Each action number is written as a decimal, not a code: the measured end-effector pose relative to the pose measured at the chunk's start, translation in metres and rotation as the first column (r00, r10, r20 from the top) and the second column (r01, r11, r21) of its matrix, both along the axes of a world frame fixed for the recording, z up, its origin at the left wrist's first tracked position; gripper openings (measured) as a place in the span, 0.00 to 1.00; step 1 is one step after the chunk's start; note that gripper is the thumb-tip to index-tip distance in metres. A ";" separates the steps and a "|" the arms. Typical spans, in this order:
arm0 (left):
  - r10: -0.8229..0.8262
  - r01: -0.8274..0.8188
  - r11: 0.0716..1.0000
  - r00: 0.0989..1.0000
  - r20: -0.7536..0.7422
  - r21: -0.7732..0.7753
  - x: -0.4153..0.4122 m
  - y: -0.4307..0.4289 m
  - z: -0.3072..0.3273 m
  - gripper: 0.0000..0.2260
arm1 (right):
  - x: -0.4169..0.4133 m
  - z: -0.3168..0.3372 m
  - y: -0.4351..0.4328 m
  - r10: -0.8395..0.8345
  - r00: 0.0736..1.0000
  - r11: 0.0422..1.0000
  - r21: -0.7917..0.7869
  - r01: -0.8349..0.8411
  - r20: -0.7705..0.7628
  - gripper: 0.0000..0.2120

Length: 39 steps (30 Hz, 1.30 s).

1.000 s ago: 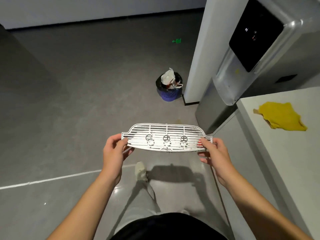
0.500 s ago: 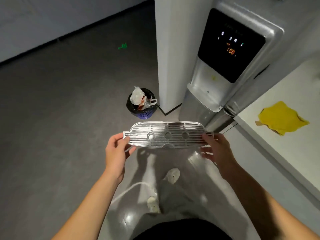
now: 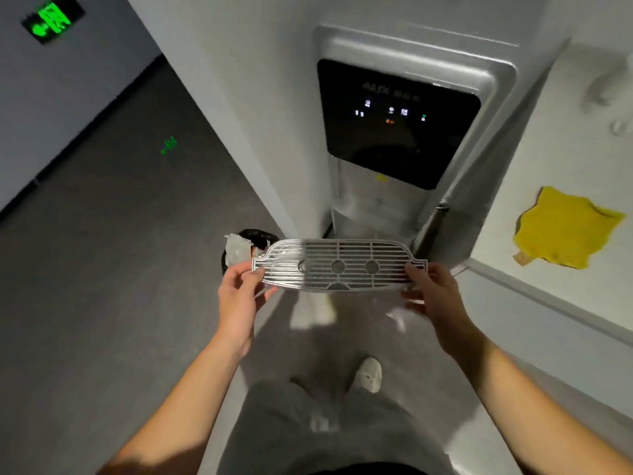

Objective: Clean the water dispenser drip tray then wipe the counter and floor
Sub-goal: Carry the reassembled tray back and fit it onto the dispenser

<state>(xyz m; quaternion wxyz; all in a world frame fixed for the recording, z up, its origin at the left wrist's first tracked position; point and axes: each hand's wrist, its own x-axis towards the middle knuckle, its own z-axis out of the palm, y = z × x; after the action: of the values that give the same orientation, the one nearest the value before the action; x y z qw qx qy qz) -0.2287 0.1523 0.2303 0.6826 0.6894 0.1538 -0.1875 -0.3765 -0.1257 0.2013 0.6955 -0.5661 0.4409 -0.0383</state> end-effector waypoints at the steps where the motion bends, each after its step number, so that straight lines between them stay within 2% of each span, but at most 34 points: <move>1: -0.026 0.026 1.000 1.000 -0.011 -0.006 0.015 -0.008 -0.003 0.04 | 0.006 -0.001 -0.003 -0.029 1.000 1.000 0.007 0.029 0.003 0.13; 4: -0.110 0.109 0.994 0.993 -0.044 -0.026 0.057 -0.031 -0.020 0.06 | 0.025 -0.011 -0.010 -0.154 0.988 0.988 0.023 0.154 0.006 0.15; 8: -0.266 0.266 0.964 0.963 -0.042 -0.004 0.115 -0.059 -0.058 0.07 | 0.053 -0.037 -0.014 -0.230 0.973 0.973 -0.035 0.229 -0.030 0.12; 17: -0.400 0.404 0.915 0.910 -0.112 0.016 0.215 -0.127 -0.164 0.10 | 0.120 -0.126 -0.033 -0.343 0.929 0.937 -0.121 0.327 -0.143 0.12; 21: -0.453 0.460 0.887 0.884 -0.114 0.046 0.243 -0.154 -0.216 0.06 | 0.140 -0.174 -0.053 -0.391 0.902 0.918 -0.151 0.367 -0.181 0.15; 29: -0.511 0.519 0.844 0.855 -0.087 0.139 0.254 -0.191 -0.266 0.07 | 0.161 -0.242 -0.074 -0.474 0.848 0.871 -0.271 0.411 -0.236 0.17; 39: -0.524 0.522 0.834 0.851 -0.041 0.180 0.244 -0.203 -0.271 0.07 | 0.167 -0.243 -0.089 -0.496 0.838 0.867 -0.184 0.463 -0.228 0.12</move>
<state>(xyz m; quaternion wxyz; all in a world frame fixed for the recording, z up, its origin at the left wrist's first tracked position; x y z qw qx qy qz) 0.0150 -0.0505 -0.0404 0.5395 0.7662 -0.0269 -0.3481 -0.2092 -0.2143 -0.0417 0.5617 -0.4785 0.6555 -0.1612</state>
